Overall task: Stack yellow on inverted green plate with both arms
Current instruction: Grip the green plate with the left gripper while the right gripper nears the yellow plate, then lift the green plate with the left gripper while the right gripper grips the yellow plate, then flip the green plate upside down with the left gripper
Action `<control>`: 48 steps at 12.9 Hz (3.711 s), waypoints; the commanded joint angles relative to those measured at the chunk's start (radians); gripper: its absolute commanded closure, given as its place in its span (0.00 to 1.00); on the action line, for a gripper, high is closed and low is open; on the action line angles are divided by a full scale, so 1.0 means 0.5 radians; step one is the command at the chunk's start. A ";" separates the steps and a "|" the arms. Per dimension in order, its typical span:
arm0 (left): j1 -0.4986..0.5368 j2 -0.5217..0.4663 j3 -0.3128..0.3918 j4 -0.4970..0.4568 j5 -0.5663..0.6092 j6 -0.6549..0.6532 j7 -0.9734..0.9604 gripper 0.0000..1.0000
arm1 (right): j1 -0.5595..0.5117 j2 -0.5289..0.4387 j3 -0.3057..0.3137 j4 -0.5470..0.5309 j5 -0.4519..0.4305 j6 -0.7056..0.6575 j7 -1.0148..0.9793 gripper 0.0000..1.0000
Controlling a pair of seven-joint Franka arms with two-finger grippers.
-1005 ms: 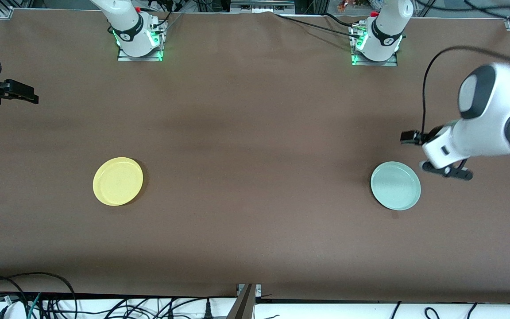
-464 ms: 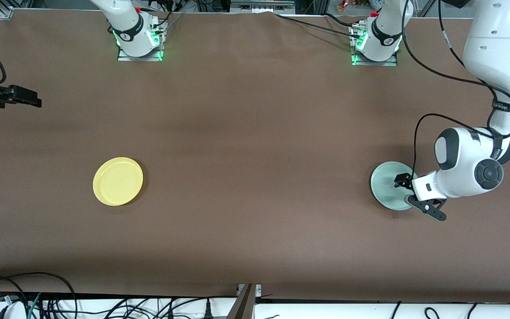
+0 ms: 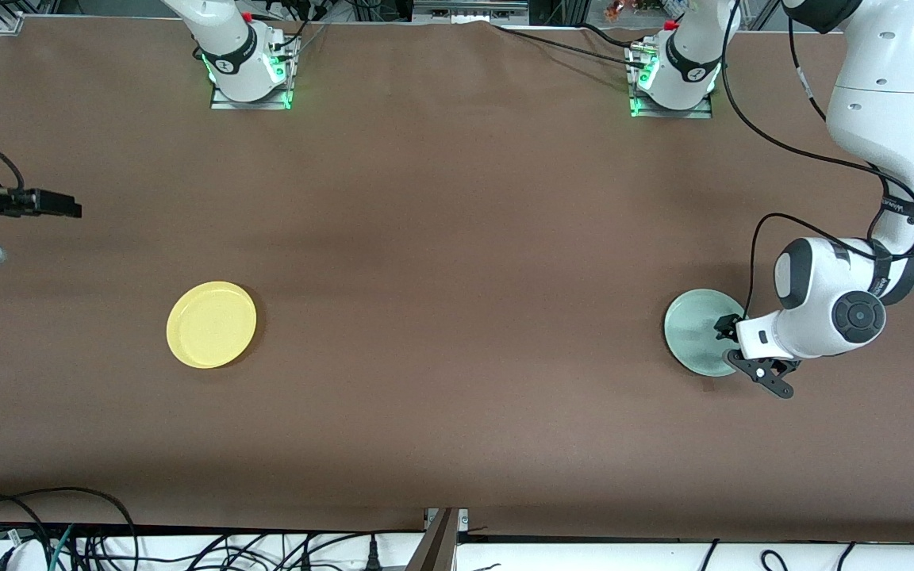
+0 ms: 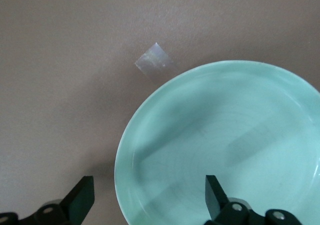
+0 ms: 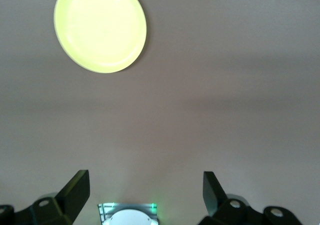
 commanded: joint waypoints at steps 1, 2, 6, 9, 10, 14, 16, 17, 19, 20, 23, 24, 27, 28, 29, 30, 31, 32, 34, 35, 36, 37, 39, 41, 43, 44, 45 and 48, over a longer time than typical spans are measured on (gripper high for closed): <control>0.017 0.031 -0.018 0.030 0.069 -0.012 0.117 0.54 | -0.034 0.082 0.015 0.047 -0.001 0.045 0.003 0.00; 0.020 0.031 -0.018 0.030 0.066 -0.012 0.163 0.69 | -0.037 0.118 0.015 0.044 0.011 0.124 0.003 0.00; 0.038 0.058 -0.018 0.036 0.060 -0.003 0.167 0.93 | -0.025 0.385 0.018 0.038 0.140 0.431 0.010 0.00; 0.038 0.043 -0.024 0.045 0.060 -0.015 0.173 1.00 | -0.016 0.520 0.025 0.026 0.225 0.567 0.019 0.00; 0.029 0.010 -0.045 0.045 0.063 -0.054 0.167 1.00 | -0.016 0.566 0.025 0.026 0.268 0.609 0.019 0.00; -0.225 -0.211 -0.141 0.210 0.079 -0.646 0.124 1.00 | -0.016 0.796 0.031 0.032 0.376 1.017 0.016 0.00; -0.378 -0.242 -0.150 0.382 0.258 -0.851 0.023 1.00 | -0.016 0.882 0.031 0.032 0.486 1.186 0.010 0.00; -0.497 -0.245 -0.153 0.486 0.369 -0.998 -0.130 1.00 | -0.016 0.919 0.034 0.032 0.532 1.229 0.010 0.00; -0.767 -0.245 -0.147 0.606 0.559 -1.241 -0.403 1.00 | -0.016 0.959 0.034 0.029 0.548 1.297 0.007 0.00; -0.917 -0.245 -0.141 0.622 0.685 -1.333 -0.595 1.00 | -0.016 0.975 0.040 0.029 0.557 1.327 0.007 0.00; -1.304 -0.215 -0.135 0.619 1.111 -1.566 -1.142 1.00 | -0.013 1.036 0.043 0.010 0.734 1.362 0.003 0.00; -1.424 -0.175 -0.135 0.619 1.255 -1.658 -1.308 1.00 | -0.013 1.042 0.043 0.004 0.759 1.371 0.003 0.00; -1.743 -0.047 -0.125 0.613 1.461 -1.821 -1.807 1.00 | -0.013 1.051 0.043 -0.014 0.762 1.371 -0.003 0.00; -1.857 0.003 -0.125 0.610 1.660 -1.898 -1.967 1.00 | -0.013 1.052 0.043 -0.029 0.762 1.371 -0.036 0.00; -1.955 0.067 -0.125 0.613 1.789 -1.947 -2.078 1.00 | -0.016 1.052 0.043 -0.039 0.762 1.359 -0.094 0.00; -2.047 0.143 -0.107 0.619 1.851 -1.990 -2.155 1.00 | -0.022 1.052 0.043 -0.039 0.762 1.343 -0.119 0.00; -2.142 0.187 -0.046 0.646 1.964 -1.994 -2.262 1.00 | -0.022 1.042 0.043 -0.048 0.762 1.322 -0.119 0.00; -2.234 0.260 -0.015 0.707 2.023 -2.000 -2.318 1.00 | -0.022 1.033 0.043 -0.048 0.762 1.255 -0.119 0.00; -2.391 0.420 0.095 0.815 2.036 -2.052 -2.383 1.00 | -0.025 1.021 0.040 -0.051 0.762 1.208 -0.122 0.00; -2.504 0.484 0.184 0.867 2.033 -2.055 -2.438 1.00 | -0.025 1.021 0.040 -0.048 0.762 1.153 -0.122 0.00; -2.563 0.539 0.239 0.919 2.027 -2.052 -2.466 1.00 | -0.025 1.012 0.037 -0.048 0.762 1.135 -0.122 0.00; -2.576 0.564 0.243 0.974 2.009 -2.055 -2.481 1.00 | -0.028 1.009 0.034 -0.048 0.762 1.135 -0.122 0.00; -2.612 0.616 0.240 0.975 1.953 -2.064 -2.664 1.00 | -0.034 1.012 0.025 -0.048 0.762 1.089 -0.147 0.03; -2.634 0.663 0.237 0.984 1.944 -2.055 -2.833 1.00 | -0.068 1.015 0.022 -0.051 0.762 1.082 -0.244 0.28; -2.634 0.669 0.221 1.017 1.916 -2.040 -2.883 1.00 | -0.089 1.018 0.022 -0.048 0.762 1.085 -0.282 0.74; -2.634 0.678 0.218 1.018 1.904 -2.037 -2.938 1.00 | -0.089 1.018 0.022 -0.048 0.762 1.082 -0.279 0.90; -2.640 0.681 0.212 1.021 1.871 -2.018 -2.950 0.59 | -0.083 1.021 0.025 -0.045 0.762 1.085 -0.276 1.00; -2.646 0.669 0.160 1.091 1.681 -1.843 -3.015 0.00 | -0.077 1.024 0.028 -0.036 0.762 1.085 -0.273 1.00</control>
